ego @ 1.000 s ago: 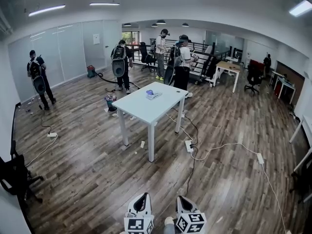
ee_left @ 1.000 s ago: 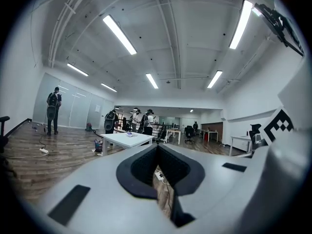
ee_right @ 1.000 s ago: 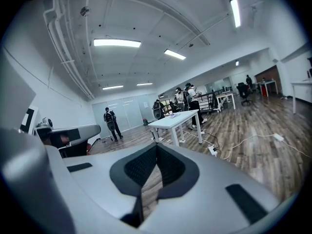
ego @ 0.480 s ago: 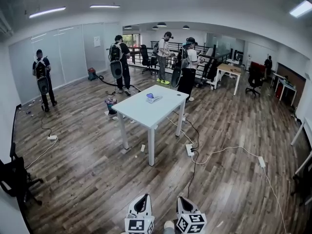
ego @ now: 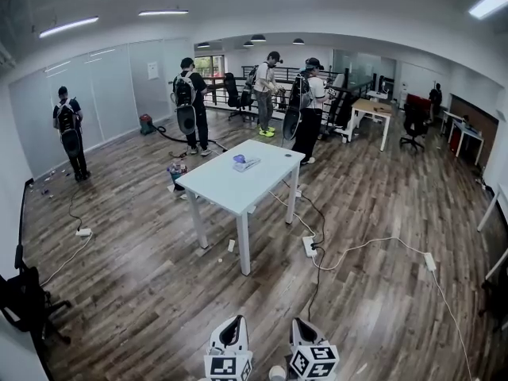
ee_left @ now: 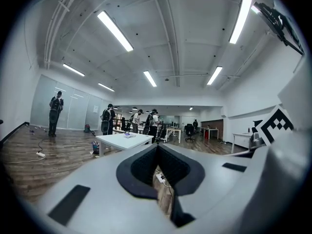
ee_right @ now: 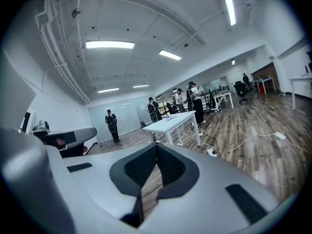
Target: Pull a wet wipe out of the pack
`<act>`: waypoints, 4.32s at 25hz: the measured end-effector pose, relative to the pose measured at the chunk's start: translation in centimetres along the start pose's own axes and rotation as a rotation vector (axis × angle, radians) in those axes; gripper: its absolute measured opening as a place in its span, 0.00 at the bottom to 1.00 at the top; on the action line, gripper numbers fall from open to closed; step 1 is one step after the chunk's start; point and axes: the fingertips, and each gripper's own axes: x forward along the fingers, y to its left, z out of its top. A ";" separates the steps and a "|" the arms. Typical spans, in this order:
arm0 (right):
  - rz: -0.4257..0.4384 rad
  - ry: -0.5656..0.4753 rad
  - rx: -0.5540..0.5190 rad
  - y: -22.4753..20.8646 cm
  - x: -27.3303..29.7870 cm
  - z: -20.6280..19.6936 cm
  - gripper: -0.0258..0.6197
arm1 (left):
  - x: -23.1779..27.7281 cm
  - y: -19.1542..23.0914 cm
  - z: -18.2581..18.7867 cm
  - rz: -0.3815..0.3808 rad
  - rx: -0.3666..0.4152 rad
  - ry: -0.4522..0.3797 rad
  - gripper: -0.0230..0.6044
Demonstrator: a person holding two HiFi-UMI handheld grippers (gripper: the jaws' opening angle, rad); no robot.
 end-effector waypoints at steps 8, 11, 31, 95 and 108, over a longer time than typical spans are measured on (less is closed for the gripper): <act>0.000 0.005 0.013 -2.4 2.9 1.9 0.05 | 4.2 -0.4 0.4 -0.001 0.011 0.012 0.05; 0.003 0.007 0.012 -3.4 4.0 2.3 0.05 | 5.8 -0.6 0.4 0.002 0.005 0.012 0.05; 0.039 0.016 -0.013 -8.3 11.4 6.4 0.05 | 15.0 -0.6 1.0 0.034 -0.008 0.012 0.05; -0.030 0.028 0.037 -17.2 25.0 11.3 0.05 | 33.2 2.4 1.1 0.012 -0.003 -0.017 0.05; 0.002 0.014 0.022 -16.7 31.7 14.4 0.05 | 39.3 5.8 2.1 0.015 -0.026 -0.004 0.05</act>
